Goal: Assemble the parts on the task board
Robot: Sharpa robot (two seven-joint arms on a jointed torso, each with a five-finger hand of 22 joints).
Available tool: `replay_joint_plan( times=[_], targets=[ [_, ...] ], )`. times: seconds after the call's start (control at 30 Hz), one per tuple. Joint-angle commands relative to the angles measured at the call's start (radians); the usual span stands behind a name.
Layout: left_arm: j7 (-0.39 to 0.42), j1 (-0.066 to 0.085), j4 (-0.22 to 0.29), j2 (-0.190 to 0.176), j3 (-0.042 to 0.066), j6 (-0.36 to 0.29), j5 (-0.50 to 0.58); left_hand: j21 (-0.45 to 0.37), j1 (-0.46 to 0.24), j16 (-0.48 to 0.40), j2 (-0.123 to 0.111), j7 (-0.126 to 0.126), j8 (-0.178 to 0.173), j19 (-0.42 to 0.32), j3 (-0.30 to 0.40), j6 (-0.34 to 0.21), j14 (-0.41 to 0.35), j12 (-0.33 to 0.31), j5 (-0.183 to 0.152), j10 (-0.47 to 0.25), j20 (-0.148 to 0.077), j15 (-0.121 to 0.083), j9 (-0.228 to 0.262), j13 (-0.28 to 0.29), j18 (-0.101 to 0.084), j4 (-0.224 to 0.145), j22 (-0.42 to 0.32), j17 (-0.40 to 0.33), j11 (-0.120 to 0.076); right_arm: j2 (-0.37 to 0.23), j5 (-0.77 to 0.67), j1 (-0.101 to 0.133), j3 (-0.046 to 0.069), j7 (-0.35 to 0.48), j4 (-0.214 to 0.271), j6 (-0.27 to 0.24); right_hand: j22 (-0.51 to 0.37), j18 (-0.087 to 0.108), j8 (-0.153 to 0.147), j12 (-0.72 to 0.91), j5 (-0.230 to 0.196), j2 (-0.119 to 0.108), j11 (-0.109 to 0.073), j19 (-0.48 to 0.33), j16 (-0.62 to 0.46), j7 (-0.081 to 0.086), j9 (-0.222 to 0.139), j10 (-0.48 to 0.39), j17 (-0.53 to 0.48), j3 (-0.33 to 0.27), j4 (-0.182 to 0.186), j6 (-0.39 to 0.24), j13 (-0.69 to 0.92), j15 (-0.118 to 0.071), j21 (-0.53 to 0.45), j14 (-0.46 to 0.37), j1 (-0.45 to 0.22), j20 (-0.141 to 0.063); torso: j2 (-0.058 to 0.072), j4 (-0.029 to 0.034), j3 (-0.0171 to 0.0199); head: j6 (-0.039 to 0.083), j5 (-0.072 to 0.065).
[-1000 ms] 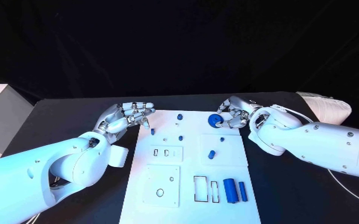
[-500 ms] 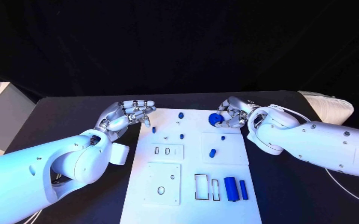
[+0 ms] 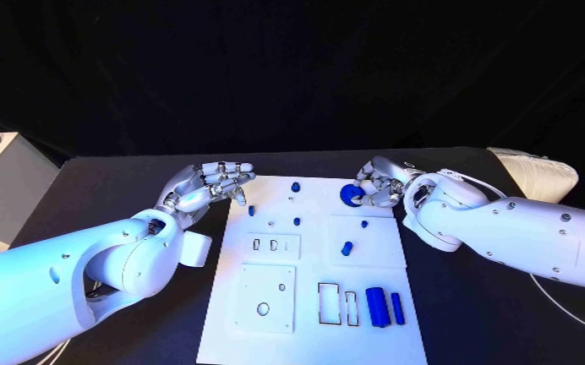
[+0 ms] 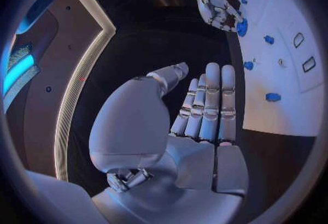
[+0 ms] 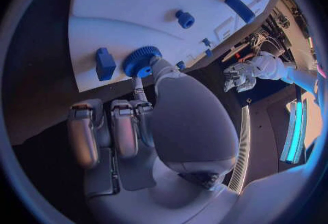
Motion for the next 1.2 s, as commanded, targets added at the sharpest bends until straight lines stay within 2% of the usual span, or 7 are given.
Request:
replay_joint_plan(
  times=[0.03, 0.17, 0.37, 0.57, 0.8, 1.07, 1.2],
  targets=[
    [0.007, 0.001, 0.002, 0.001, 0.0, 0.018, -0.004, 0.004, -0.001, 0.006, 0.001, 0.004, -0.005, -0.006, -0.004, -0.006, -0.007, 0.004, -0.001, -0.007, -0.001, -0.002, 0.001, -0.001, 0.014, 0.001, 0.001, -0.001, 0.001, 0.002, -0.012, -0.002, -0.001, -0.016, 0.002, -0.007, 0.263, -0.014, 0.016, 0.006, 0.005, 0.007, -0.012, 0.104, 0.005, -0.01, 0.006, 0.103, 0.234, 0.022, -0.002, 0.028, 0.263, -0.011, 0.004, 0.098, 0.006, -0.012, 0.0, 0.0001, -0.0002, 0.002, -0.001],
    [0.005, 0.001, 0.002, 0.001, 0.0, 0.018, -0.004, 0.004, -0.001, 0.006, 0.001, 0.004, -0.005, -0.006, -0.004, -0.006, -0.007, 0.004, -0.001, -0.007, -0.001, -0.002, 0.001, -0.001, 0.014, 0.001, 0.001, -0.001, 0.001, 0.002, -0.027, -0.002, -0.001, -0.028, 0.006, -0.03, 0.263, -0.014, 0.019, 0.006, 0.007, 0.004, -0.016, 0.104, 0.006, -0.015, 0.008, 0.103, 0.236, 0.035, -0.004, 0.038, 0.263, -0.015, 0.004, 0.098, 0.005, -0.016, 0.0, 0.0005, 0.0001, 0.003, -0.001],
    [0.003, 0.001, 0.002, 0.0, 0.0, 0.02, -0.004, 0.004, 0.002, 0.007, 0.002, 0.004, -0.004, -0.008, -0.004, -0.006, -0.008, 0.005, 0.0, -0.008, -0.001, -0.002, 0.002, 0.0, 0.014, 0.0, 0.001, -0.003, 0.001, 0.0, -0.093, -0.002, -0.001, -0.04, 0.025, -0.079, 0.263, -0.014, 0.018, 0.006, 0.047, -0.02, -0.021, 0.104, 0.007, -0.019, 0.01, 0.103, 0.237, 0.058, -0.001, 0.045, 0.263, -0.02, 0.004, 0.099, -0.015, -0.021, 0.0, 0.0005, -0.0001, 0.006, 0.0],
    [0.0, 0.001, 0.0, 0.001, 0.0, 0.023, -0.004, 0.004, 0.002, 0.007, 0.003, 0.004, -0.004, -0.008, -0.004, -0.007, -0.009, 0.005, 0.0, -0.008, -0.001, -0.002, 0.002, 0.0, 0.014, 0.0, 0.001, -0.003, 0.001, -0.008, -0.157, -0.002, 0.007, -0.042, 0.083, -0.127, 0.263, -0.014, 0.018, 0.006, 0.048, -0.023, -0.021, 0.104, 0.007, -0.019, 0.01, 0.103, 0.238, 0.06, 0.0, 0.046, 0.263, -0.02, 0.004, 0.099, -0.018, -0.022, 0.0, 0.0016, 0.0005, 0.004, 0.003],
    [-0.002, 0.001, -0.001, 0.002, 0.0, 0.026, -0.004, 0.004, 0.003, 0.007, 0.002, 0.004, -0.004, -0.008, -0.004, -0.008, -0.009, 0.005, 0.0, -0.009, -0.001, -0.002, 0.002, 0.0, 0.014, 0.0, 0.001, -0.003, 0.001, 0.019, -0.201, 0.002, 0.016, -0.04, 0.133, -0.147, 0.263, -0.014, 0.017, 0.006, 0.048, -0.027, -0.021, 0.104, 0.007, -0.018, 0.01, 0.103, 0.238, 0.062, 0.002, 0.045, 0.263, -0.02, 0.004, 0.099, -0.024, -0.022, 0.0, 0.0014, -0.001, 0.002, 0.008],
    [-0.003, 0.001, -0.001, 0.007, 0.0, 0.031, -0.004, 0.004, 0.003, 0.007, 0.002, 0.004, -0.004, -0.008, -0.005, -0.008, -0.01, 0.005, 0.0, -0.01, -0.001, -0.002, 0.002, -0.001, 0.014, 0.0, 0.001, -0.004, 0.001, 0.107, -0.245, -0.004, 0.017, -0.043, 0.11, -0.139, 0.263, -0.014, 0.016, 0.006, 0.047, -0.028, -0.021, 0.104, 0.006, -0.018, 0.01, 0.103, 0.237, 0.064, 0.003, 0.044, 0.263, -0.02, 0.004, 0.099, -0.027, -0.022, 0.001, 0.0043, -0.0032, 0.002, 0.007],
    [-0.004, 0.001, -0.001, 0.008, 0.0, 0.032, -0.004, 0.004, 0.003, 0.007, 0.002, 0.004, -0.004, -0.008, -0.005, -0.008, -0.01, 0.005, 0.0, -0.01, -0.001, -0.002, 0.002, -0.001, 0.014, 0.0, 0.001, -0.004, 0.001, 0.151, -0.258, -0.014, 0.016, -0.051, 0.082, -0.134, 0.263, -0.014, 0.014, 0.006, 0.044, -0.028, -0.02, 0.104, 0.006, -0.017, 0.009, 0.103, 0.237, 0.067, 0.003, 0.042, 0.263, -0.019, 0.004, 0.099, -0.029, -0.022, 0.003, 0.0033, -0.0019, 0.005, 0.015]
  ],
)
